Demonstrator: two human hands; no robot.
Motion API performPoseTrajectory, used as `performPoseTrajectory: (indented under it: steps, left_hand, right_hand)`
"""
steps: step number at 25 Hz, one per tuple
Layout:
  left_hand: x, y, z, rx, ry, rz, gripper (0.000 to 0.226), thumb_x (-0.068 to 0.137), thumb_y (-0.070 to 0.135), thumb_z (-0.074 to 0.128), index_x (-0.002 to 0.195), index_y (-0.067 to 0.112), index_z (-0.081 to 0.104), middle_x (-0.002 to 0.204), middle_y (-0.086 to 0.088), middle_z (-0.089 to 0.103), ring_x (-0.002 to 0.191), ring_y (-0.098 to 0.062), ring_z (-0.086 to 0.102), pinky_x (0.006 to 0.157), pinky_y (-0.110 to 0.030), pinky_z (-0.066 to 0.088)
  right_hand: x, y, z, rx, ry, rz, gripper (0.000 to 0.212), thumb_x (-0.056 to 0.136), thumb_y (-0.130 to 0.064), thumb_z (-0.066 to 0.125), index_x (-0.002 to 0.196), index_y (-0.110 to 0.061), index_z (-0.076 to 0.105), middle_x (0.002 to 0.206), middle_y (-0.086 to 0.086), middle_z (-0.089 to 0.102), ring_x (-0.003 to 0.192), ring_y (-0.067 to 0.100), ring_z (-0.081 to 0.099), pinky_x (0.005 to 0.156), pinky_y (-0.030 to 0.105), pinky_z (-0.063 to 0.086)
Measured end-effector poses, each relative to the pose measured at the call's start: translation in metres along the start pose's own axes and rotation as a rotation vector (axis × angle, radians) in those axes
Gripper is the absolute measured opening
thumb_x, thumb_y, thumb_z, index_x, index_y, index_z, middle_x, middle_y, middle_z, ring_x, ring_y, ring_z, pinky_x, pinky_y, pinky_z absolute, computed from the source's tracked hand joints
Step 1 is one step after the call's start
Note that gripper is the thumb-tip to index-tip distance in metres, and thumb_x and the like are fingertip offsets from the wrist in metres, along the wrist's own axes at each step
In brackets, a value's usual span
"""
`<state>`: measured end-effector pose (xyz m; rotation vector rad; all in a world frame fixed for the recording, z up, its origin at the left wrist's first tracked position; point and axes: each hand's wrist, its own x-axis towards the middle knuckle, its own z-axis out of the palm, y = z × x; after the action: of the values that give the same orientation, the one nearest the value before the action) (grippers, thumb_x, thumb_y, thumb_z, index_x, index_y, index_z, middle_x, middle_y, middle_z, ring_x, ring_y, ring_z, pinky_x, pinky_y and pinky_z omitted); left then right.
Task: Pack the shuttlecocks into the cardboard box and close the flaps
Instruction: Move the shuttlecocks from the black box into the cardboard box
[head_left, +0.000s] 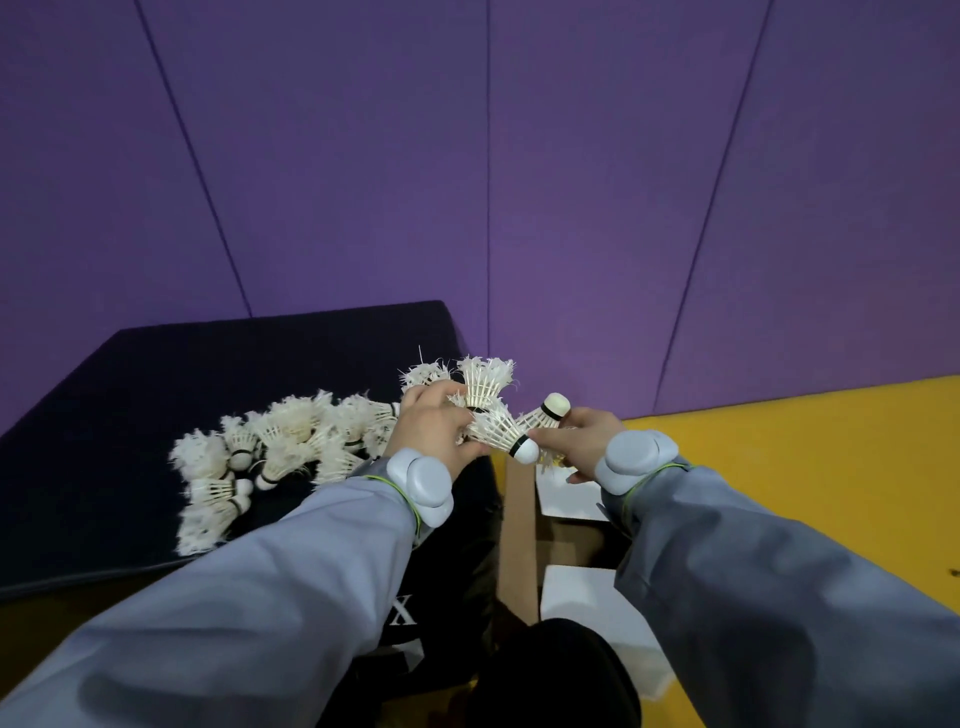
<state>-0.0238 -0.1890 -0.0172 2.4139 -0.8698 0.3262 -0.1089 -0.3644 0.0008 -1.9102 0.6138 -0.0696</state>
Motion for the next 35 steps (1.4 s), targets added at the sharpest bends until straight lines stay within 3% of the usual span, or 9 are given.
performPoseTrajectory:
  steps: [3,9,12,16,19,23,26,31,35]
  left_hand:
    - [0.011,0.032,0.030,-0.026,-0.057,0.053,0.027,0.068,0.034,0.076,0.077,0.009,0.070,0.129,-0.001,0.049,0.117,-0.029,0.031,0.086,-0.015,0.014]
    - [0.030,0.086,0.104,-0.054,-0.199,0.116,0.030,0.070,0.035,0.075,0.083,0.008,0.071,0.131,-0.001,0.048,0.119,-0.029,0.029,0.091,-0.021,0.016]
    - [0.032,0.093,0.132,-0.068,-0.248,0.106,0.030,0.068,0.034,0.076,0.079,0.006,0.070,0.132,-0.002,0.049,0.119,-0.031,0.031,0.094,-0.023,0.018]
    - [0.037,0.090,0.173,-0.066,-0.329,0.101,0.031,0.068,0.035,0.076,0.077,0.006,0.068,0.134,-0.003,0.047,0.120,-0.031,0.030,0.094,-0.024,0.018]
    - [0.044,0.083,0.204,-0.081,-0.381,0.080,0.033,0.069,0.037,0.075,0.079,0.007,0.069,0.134,-0.002,0.047,0.122,-0.030,0.030,0.096,-0.024,0.017]
    - [0.048,0.070,0.239,-0.097,-0.450,0.047,0.038,0.071,0.037,0.074,0.098,0.011,0.068,0.143,-0.002,0.038,0.129,-0.028,0.025,0.099,-0.025,0.017]
    - [0.050,0.058,0.255,-0.150,-0.506,0.035,0.056,0.073,0.037,0.073,0.125,0.027,0.054,0.153,-0.001,0.024,0.136,-0.025,0.020,0.107,-0.027,0.016]
    - [0.052,0.032,0.277,-0.141,-0.562,-0.052,0.070,0.075,0.036,0.071,0.136,0.029,0.039,0.155,-0.001,0.018,0.140,-0.026,0.016,0.111,-0.031,0.018]
    - [0.049,0.023,0.281,-0.153,-0.546,-0.083,0.070,0.075,0.038,0.071,0.136,0.027,0.039,0.154,0.000,0.022,0.139,-0.026,0.019,0.111,-0.032,0.019]
  right_hand:
    - [0.004,0.027,-0.033,-0.003,0.028,0.073,0.032,0.078,-0.031,0.071,0.103,-0.013,0.063,0.087,0.009,0.062,0.075,0.024,0.056,0.064,0.034,0.053]
    - [0.018,0.087,-0.095,0.001,0.088,0.249,0.031,0.078,-0.032,0.072,0.066,-0.015,0.050,0.072,0.007,0.054,0.073,0.025,0.052,0.074,0.038,0.050]
    - [0.023,0.111,-0.104,0.016,0.100,0.276,0.028,0.079,-0.029,0.073,0.062,-0.020,0.051,0.062,-0.001,0.052,0.062,0.019,0.053,0.064,0.030,0.047]
    - [0.039,0.147,-0.109,0.058,0.111,0.266,0.032,0.083,-0.012,0.069,0.059,-0.023,0.051,0.057,-0.006,0.051,0.032,-0.002,0.053,0.031,0.013,0.039]
    - [0.061,0.169,-0.107,0.049,0.081,0.370,0.032,0.084,-0.021,0.069,0.059,-0.024,0.049,0.059,-0.007,0.050,0.047,0.005,0.050,0.035,0.018,0.041]
    - [0.087,0.194,-0.099,0.048,0.034,0.471,0.015,0.082,-0.035,0.069,0.086,-0.022,0.063,0.091,0.006,0.063,0.070,0.021,0.057,0.052,0.028,0.046]
    - [0.103,0.210,-0.090,0.161,0.068,0.500,0.058,0.084,-0.037,0.067,0.137,-0.028,0.046,0.138,0.011,0.051,0.114,0.037,0.055,0.070,0.040,0.053]
    - [0.121,0.226,-0.078,0.213,0.115,0.502,0.072,0.082,-0.031,0.070,0.144,-0.024,0.035,0.143,0.009,0.047,0.119,0.031,0.054,0.095,0.048,0.050]
    - [0.119,0.224,-0.074,0.195,0.087,0.554,0.075,0.081,-0.032,0.071,0.146,-0.024,0.032,0.144,0.013,0.044,0.121,0.039,0.052,0.090,0.052,0.052]
